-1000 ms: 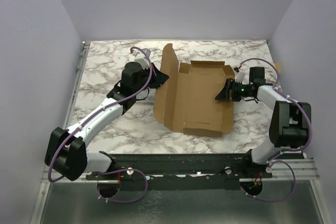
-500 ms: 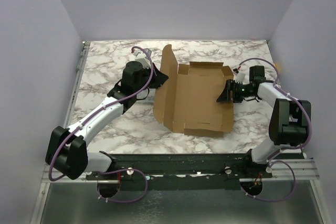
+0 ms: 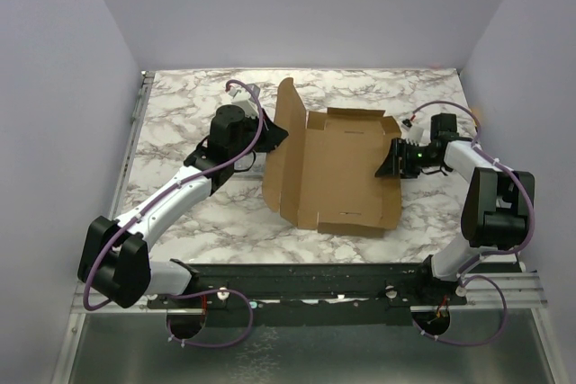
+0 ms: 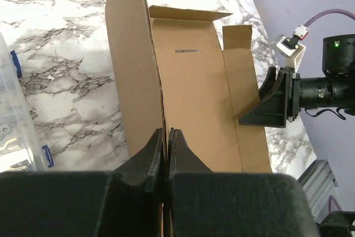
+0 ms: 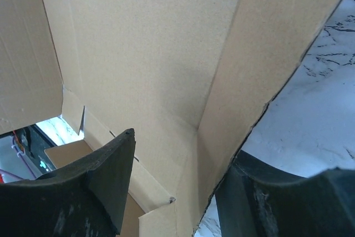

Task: Fold the paper box
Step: Fold the paper box at the center of the board.

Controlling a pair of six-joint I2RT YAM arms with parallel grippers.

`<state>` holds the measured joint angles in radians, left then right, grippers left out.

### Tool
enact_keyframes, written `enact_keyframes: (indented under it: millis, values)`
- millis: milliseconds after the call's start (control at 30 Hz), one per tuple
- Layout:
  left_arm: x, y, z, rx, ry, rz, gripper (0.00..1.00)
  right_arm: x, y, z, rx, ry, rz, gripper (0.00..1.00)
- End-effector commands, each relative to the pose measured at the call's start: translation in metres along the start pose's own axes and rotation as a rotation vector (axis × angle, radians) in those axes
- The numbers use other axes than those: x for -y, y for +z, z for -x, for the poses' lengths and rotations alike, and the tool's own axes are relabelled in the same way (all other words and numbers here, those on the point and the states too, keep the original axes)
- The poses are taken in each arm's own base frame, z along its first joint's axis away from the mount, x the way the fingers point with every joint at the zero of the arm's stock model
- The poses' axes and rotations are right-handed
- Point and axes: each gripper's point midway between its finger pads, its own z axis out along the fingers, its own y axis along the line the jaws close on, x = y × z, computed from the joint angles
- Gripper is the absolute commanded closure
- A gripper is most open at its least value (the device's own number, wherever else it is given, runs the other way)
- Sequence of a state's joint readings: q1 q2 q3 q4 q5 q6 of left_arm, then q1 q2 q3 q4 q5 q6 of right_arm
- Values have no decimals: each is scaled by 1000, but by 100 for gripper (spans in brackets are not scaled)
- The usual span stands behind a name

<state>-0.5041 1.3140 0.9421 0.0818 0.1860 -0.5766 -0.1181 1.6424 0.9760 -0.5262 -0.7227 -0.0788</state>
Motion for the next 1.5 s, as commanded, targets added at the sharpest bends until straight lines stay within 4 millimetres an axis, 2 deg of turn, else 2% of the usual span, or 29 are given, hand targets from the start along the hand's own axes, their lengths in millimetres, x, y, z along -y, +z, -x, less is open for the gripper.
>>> enact_keyframes:
  millis: [0,233,667,1067,1167,1467]
  values:
    - [7,-3,14,33,29,-3,100,-2,-11,4,0,-32,-25,41]
    - [8,-1,17,34,26,-5,100,2,-14,-3,-27,-40,-52,43]
    - [6,-1,18,31,37,8,100,5,-22,-2,-51,-64,-90,45]
    - [14,1,21,25,22,-19,100,-8,-30,2,-39,-80,-59,66]
    - [19,3,22,19,12,-37,100,-11,-27,-1,-51,-71,-33,69]
    - [46,11,22,-13,-18,-131,100,-12,-4,0,-89,-80,-26,70]
